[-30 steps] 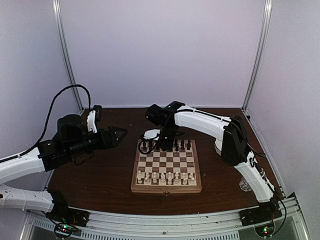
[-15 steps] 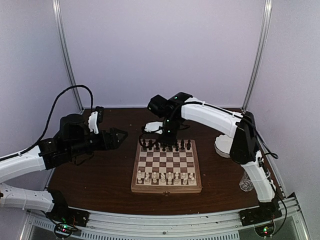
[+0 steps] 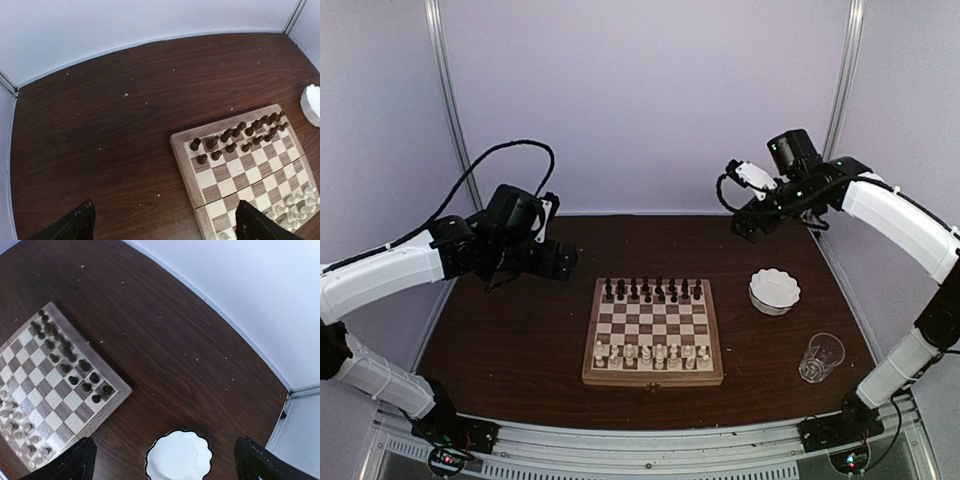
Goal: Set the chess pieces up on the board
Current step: Reset both arms
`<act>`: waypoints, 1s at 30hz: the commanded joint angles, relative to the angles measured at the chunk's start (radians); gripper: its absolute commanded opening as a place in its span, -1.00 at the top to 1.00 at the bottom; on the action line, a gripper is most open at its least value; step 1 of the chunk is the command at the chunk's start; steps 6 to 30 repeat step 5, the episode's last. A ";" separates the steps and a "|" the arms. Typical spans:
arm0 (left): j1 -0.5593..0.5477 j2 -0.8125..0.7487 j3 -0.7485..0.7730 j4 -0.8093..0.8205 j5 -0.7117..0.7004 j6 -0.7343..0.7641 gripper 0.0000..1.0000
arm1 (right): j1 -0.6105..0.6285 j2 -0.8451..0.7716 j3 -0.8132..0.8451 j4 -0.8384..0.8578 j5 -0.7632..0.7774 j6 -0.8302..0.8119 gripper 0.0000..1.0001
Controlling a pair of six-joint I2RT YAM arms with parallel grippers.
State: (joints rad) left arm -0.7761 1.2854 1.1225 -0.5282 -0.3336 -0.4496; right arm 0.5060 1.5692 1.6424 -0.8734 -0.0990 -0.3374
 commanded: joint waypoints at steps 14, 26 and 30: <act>0.000 0.052 0.068 -0.096 -0.054 0.028 -0.95 | -0.013 -0.138 -0.339 0.304 0.042 0.165 -0.99; 0.000 0.052 0.068 -0.096 -0.054 0.028 -0.95 | -0.013 -0.138 -0.339 0.304 0.042 0.165 -0.99; 0.000 0.052 0.068 -0.096 -0.054 0.028 -0.95 | -0.013 -0.138 -0.339 0.304 0.042 0.165 -0.99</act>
